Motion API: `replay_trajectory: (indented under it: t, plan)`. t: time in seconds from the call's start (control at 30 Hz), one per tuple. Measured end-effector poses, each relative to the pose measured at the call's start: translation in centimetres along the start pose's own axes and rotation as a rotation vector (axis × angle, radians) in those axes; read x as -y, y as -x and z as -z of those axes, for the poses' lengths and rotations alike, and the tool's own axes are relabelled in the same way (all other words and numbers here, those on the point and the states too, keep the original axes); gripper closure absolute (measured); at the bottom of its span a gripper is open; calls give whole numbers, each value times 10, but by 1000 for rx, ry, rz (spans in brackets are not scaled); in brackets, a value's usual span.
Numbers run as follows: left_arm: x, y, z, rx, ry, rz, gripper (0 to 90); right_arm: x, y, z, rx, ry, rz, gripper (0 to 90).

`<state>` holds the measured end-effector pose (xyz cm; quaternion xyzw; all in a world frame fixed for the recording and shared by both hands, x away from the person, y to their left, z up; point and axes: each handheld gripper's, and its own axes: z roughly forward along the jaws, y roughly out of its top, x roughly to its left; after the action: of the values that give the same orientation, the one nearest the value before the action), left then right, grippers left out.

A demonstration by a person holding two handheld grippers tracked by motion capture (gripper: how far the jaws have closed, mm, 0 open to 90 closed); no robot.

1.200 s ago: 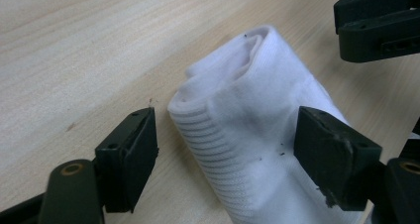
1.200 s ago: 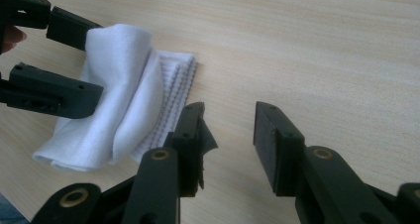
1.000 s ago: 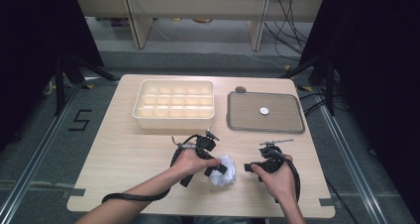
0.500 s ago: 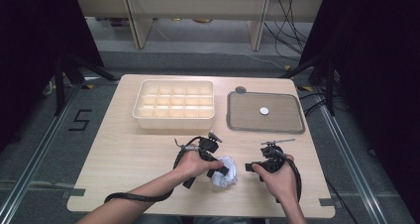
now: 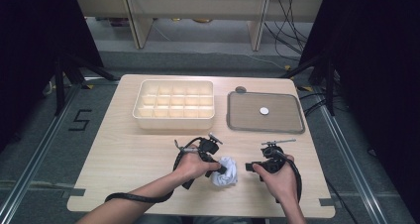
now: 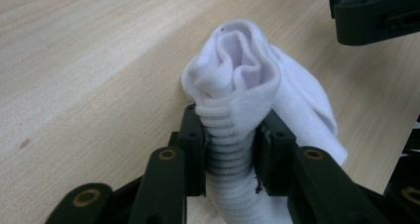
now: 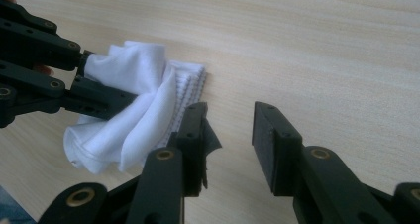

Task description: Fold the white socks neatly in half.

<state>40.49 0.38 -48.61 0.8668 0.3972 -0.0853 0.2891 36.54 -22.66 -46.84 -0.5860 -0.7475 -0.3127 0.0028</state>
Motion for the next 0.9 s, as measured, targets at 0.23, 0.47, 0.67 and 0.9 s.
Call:
replay_trajectory:
  t: [0.23,0.47,0.67,0.9]
  plan:
    - [1,1,6,18,10,-30,714,0,5,1,8,8,16,673]
    - [3,-4,24,7,27,-75,714,3,11,3,-14,31,-37,677]
    - [5,-15,45,-24,46,-100,714,7,19,3,14,87,-8,651]
    - [5,-34,68,-43,75,-79,715,10,14,1,-7,148,-5,648]
